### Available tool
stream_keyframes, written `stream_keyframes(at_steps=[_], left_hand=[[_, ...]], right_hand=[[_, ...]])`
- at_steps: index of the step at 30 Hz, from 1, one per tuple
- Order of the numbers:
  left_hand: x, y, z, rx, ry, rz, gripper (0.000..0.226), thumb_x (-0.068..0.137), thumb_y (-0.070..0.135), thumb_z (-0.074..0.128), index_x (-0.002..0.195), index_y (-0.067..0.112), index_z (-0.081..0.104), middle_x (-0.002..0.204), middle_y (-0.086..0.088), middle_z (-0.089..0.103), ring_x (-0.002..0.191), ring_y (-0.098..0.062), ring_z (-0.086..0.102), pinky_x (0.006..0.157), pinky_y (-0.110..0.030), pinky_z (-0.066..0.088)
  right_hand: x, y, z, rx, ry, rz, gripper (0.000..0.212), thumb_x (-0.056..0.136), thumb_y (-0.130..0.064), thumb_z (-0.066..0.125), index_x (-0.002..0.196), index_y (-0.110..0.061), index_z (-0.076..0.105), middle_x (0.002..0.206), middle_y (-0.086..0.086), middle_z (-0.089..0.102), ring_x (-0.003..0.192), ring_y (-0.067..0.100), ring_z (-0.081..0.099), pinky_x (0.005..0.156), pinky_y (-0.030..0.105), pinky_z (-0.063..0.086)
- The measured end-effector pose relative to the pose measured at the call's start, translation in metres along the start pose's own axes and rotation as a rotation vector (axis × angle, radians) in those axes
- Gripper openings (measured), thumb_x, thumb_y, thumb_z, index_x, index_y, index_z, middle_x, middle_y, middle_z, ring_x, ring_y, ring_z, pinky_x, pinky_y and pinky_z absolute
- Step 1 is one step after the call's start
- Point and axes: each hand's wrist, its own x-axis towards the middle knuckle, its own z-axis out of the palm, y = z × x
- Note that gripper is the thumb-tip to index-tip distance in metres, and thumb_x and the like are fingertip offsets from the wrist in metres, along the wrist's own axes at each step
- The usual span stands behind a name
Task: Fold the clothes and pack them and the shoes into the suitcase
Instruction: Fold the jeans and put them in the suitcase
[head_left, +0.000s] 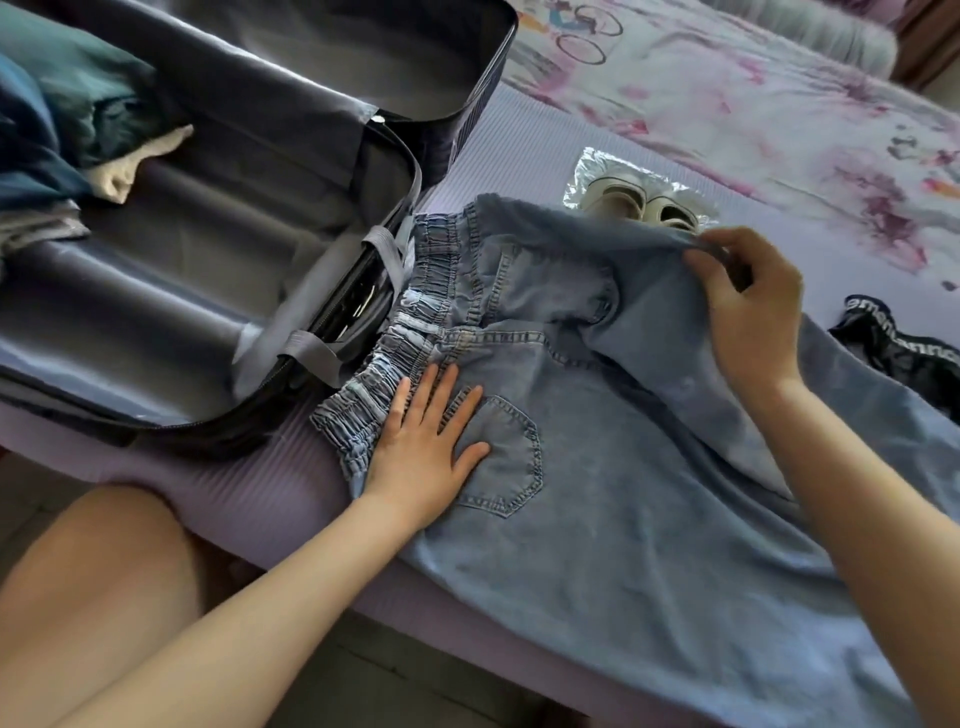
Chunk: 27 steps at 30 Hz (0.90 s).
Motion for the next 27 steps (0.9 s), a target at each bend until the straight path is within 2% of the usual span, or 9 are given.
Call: stream_keyframes(at_steps=[3,6,8,10,13,18,22,24,27], left_hand=[[0.0,0.003,-0.023,-0.351,-0.002,-0.014,0.071,0.089,0.059,0.009,0.149,0.023,0.02,0.158,-0.001,0.009,0.146,-0.016,-0.002,0.115,-0.035,-0.013],[0.0,0.016,-0.059,-1.086,0.185,-0.176,0.044,0.1,0.036,0.038,0.138,0.015,0.045,0.142,-0.002,0.045,0.135,-0.017,0.036,0.111,-0.026,0.023],[-0.001,0.022,-0.085,-1.617,0.077,-0.391,0.044,0.098,0.044,0.034,0.129,0.019,0.051,0.127,-0.001,0.057,0.116,-0.017,0.056,0.095,-0.03,0.045],[0.0,0.019,-0.097,-1.908,-0.014,-0.517,0.052,0.092,0.061,0.029,0.12,0.025,0.053,0.114,0.001,0.063,0.103,-0.016,0.062,0.082,-0.036,0.053],[0.005,0.007,-0.106,-1.962,0.007,-0.575,0.053,0.086,0.068,0.038,0.113,0.027,0.057,0.107,0.003,0.067,0.099,-0.015,0.064,0.076,-0.034,0.055],[0.012,-0.002,-0.112,-1.884,0.078,-0.728,0.034,0.079,0.041,0.071,0.106,0.023,0.06,0.103,-0.002,0.069,0.093,-0.018,0.066,0.064,-0.03,0.054],[0.004,0.004,-0.117,-1.805,0.187,-0.665,0.026,0.085,0.021,0.066,0.11,0.021,0.058,0.097,0.001,0.067,0.086,-0.015,0.064,0.054,-0.026,0.052],[-0.014,0.007,-0.115,-1.794,0.207,-0.613,0.028,0.087,0.02,0.064,0.114,0.022,0.057,0.099,0.002,0.067,0.087,-0.013,0.065,0.059,-0.028,0.056],[-0.051,-0.001,-0.095,-1.722,0.202,-0.654,0.016,0.087,0.014,0.065,0.1,0.021,0.061,0.096,0.001,0.069,0.083,-0.011,0.066,0.062,-0.029,0.058]], right_hand=[[-0.039,-0.021,-0.019,-0.067,-0.05,-0.159,0.008,0.088,-0.016,0.063,0.094,-0.016,0.069,0.086,-0.01,0.061,0.086,0.011,0.054,0.082,0.027,0.041],[-0.098,-0.023,-0.03,-0.203,-0.188,-0.388,0.011,0.09,-0.011,0.06,0.09,-0.01,0.071,0.082,-0.001,0.064,0.076,0.02,0.052,0.072,0.033,0.04],[-0.139,-0.012,-0.033,-0.272,-0.271,-0.483,0.016,0.092,-0.013,0.057,0.09,-0.012,0.073,0.081,0.0,0.062,0.07,0.022,0.052,0.067,0.033,0.041],[-0.173,0.003,-0.036,-0.3,-0.327,-0.494,0.019,0.093,-0.018,0.054,0.091,-0.017,0.072,0.081,-0.002,0.06,0.069,0.02,0.052,0.064,0.034,0.044],[-0.207,0.024,-0.044,-0.338,-0.359,-0.44,0.019,0.092,-0.019,0.053,0.092,-0.02,0.072,0.081,-0.005,0.058,0.07,0.016,0.05,0.063,0.033,0.045],[-0.231,0.041,-0.065,-0.404,-0.326,-0.391,0.018,0.089,-0.022,0.055,0.088,-0.023,0.073,0.081,-0.009,0.059,0.073,0.012,0.048,0.066,0.026,0.043],[-0.236,0.045,-0.073,-0.452,-0.303,-0.361,0.02,0.089,-0.029,0.053,0.084,-0.021,0.071,0.085,-0.012,0.059,0.078,0.01,0.05,0.072,0.022,0.041],[-0.239,0.049,-0.077,-0.442,-0.262,-0.309,0.024,0.09,-0.032,0.051,0.084,-0.02,0.07,0.087,-0.014,0.06,0.081,0.009,0.051,0.075,0.022,0.041],[-0.252,0.053,-0.081,-0.432,-0.244,-0.307,0.035,0.096,-0.038,0.044,0.081,-0.019,0.07,0.087,-0.011,0.061,0.082,0.01,0.052,0.075,0.023,0.041]])
